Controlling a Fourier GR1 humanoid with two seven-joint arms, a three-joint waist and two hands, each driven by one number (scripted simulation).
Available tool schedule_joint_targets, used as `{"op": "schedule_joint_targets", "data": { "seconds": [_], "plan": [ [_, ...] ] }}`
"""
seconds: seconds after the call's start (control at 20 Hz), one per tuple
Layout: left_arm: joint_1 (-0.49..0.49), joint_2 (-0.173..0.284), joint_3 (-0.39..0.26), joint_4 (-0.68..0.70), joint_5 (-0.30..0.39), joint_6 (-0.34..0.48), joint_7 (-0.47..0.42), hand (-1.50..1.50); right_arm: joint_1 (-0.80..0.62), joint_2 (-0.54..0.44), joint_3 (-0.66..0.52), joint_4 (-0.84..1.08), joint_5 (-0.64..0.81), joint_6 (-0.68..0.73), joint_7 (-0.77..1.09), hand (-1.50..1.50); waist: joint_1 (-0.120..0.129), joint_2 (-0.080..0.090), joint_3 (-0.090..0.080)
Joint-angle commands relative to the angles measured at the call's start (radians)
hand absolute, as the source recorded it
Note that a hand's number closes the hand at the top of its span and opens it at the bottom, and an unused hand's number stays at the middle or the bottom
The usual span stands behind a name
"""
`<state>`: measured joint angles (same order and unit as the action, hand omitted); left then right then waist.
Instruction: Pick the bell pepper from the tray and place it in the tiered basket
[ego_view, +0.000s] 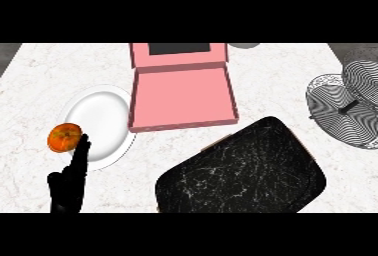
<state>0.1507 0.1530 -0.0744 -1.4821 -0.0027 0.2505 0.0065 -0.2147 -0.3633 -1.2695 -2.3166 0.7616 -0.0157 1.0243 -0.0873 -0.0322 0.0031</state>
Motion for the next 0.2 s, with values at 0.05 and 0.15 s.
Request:
{"op": "schedule_joint_targets", "data": {
  "seconds": [0.05, 0.15],
  "plan": [
    [0.027, -0.012, 0.015, 0.032, 0.01, 0.013, 0.022, 0.0, 0.085, 0.068, -0.139, -0.214, -0.249, 0.171, 0.063, -1.5, -0.035, -0.006, -0.005],
    [0.069, -0.011, 0.012, 0.017, 0.012, 0.011, 0.01, 0.0, 0.093, 0.064, -0.186, -0.195, -0.301, 0.188, 0.03, -1.5, -0.038, -0.011, -0.005]
  ]
}}
